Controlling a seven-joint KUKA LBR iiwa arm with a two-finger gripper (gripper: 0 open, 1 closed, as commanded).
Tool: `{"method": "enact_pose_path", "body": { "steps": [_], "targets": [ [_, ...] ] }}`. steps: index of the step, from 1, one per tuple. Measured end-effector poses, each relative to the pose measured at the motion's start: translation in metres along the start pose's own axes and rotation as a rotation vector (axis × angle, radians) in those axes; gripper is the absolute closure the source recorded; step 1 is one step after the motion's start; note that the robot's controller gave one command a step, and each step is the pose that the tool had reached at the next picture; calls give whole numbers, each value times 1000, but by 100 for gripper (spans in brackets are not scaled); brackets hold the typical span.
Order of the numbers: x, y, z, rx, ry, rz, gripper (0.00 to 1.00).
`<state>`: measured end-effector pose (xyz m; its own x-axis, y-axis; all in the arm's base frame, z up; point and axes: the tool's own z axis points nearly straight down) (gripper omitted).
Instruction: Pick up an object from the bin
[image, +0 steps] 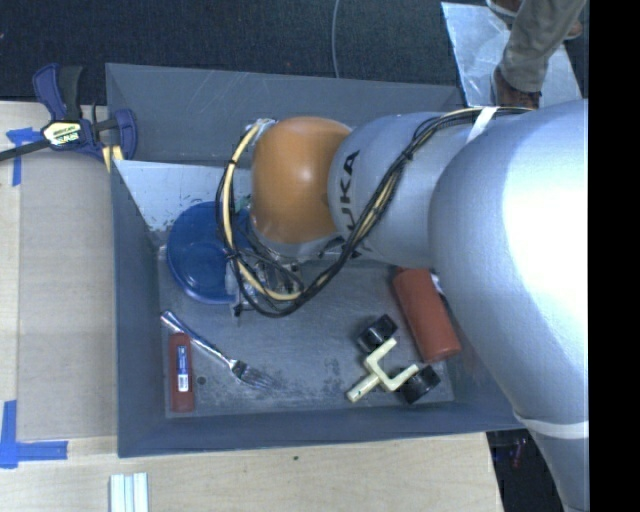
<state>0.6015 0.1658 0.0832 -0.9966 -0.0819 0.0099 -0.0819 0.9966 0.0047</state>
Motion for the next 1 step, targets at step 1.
{"method": "enact_pose_path", "body": {
  "steps": [1],
  "targets": [
    [0,0,-4,-1,2,-28,100]
  ]
}}
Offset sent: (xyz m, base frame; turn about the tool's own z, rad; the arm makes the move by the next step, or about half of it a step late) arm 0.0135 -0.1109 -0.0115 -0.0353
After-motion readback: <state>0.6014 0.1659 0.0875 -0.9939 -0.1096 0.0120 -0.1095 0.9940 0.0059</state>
